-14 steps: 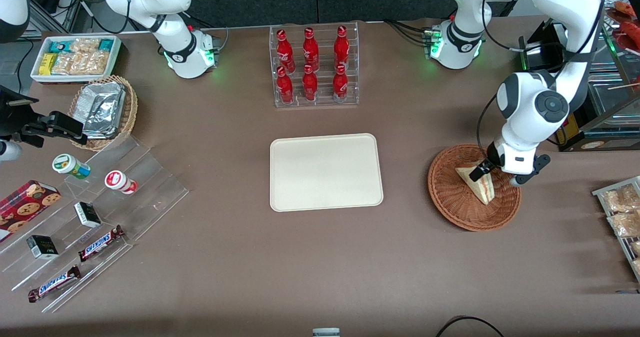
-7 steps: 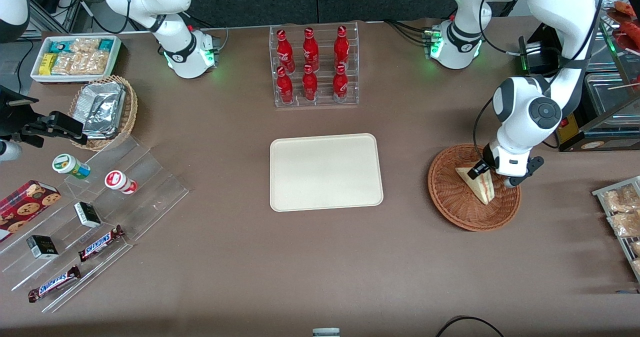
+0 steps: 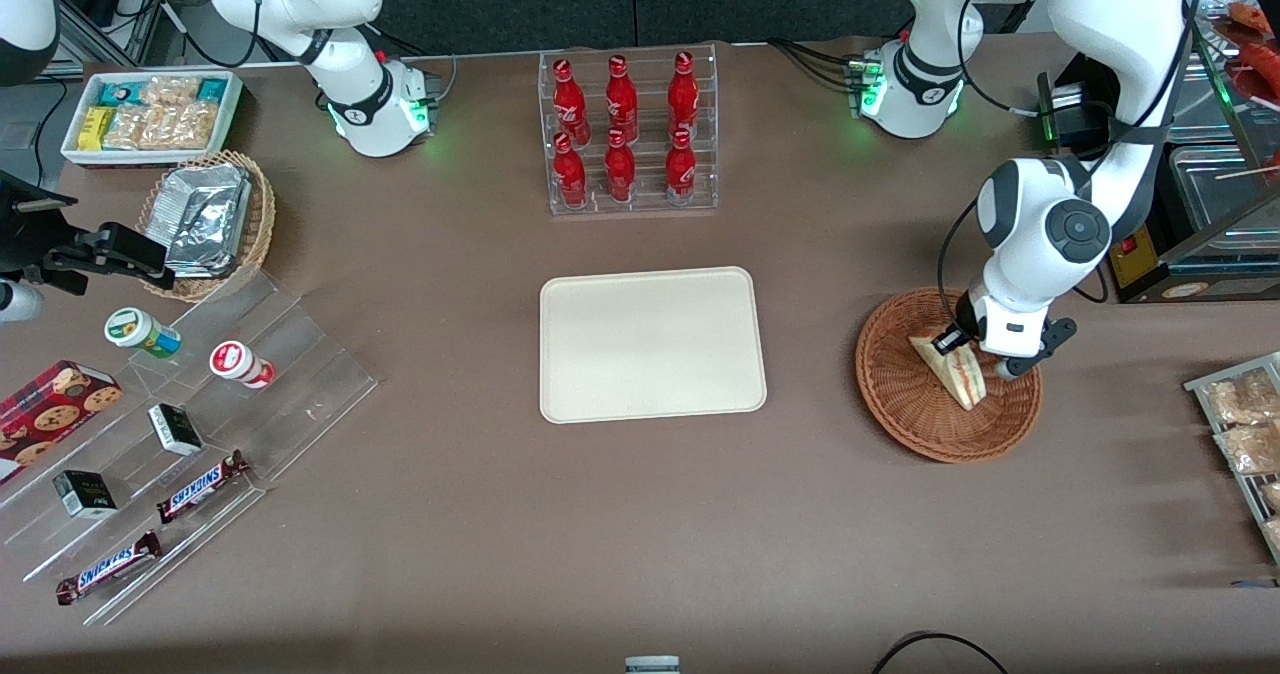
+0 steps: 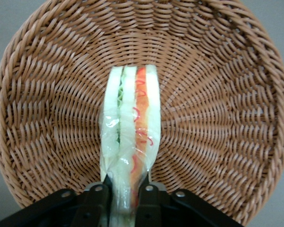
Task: Place sandwich from basket to tray
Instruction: 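Lift the sandwich and carry it with the left gripper over the tray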
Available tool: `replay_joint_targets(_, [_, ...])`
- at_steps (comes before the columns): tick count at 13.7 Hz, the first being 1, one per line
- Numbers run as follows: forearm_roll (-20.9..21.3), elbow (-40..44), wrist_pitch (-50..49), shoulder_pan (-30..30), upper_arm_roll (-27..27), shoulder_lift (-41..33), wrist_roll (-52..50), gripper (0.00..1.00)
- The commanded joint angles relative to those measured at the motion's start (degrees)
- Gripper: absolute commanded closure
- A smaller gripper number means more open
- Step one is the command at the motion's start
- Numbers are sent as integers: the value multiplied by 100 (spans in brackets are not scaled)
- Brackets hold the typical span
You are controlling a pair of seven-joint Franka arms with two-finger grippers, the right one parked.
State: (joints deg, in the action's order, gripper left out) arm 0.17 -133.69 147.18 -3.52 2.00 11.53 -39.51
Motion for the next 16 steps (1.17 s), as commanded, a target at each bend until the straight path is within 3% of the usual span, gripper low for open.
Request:
replay_joint_targets(1, [98, 604, -748, -219, 20, 16, -101, 100])
replay_joint_targets(4, [98, 1904, -2557, -474, 28, 69, -48, 100])
replay_joint_targets(6, [80, 2503, -3071, -772, 29, 139, -57, 100])
replay_joint_targets(13, [19, 3278, -3126, -2029, 37, 674, -57, 100])
replay_joint_targets(16, [-393, 3708, -3099, -2538, 116, 1157, -153, 100])
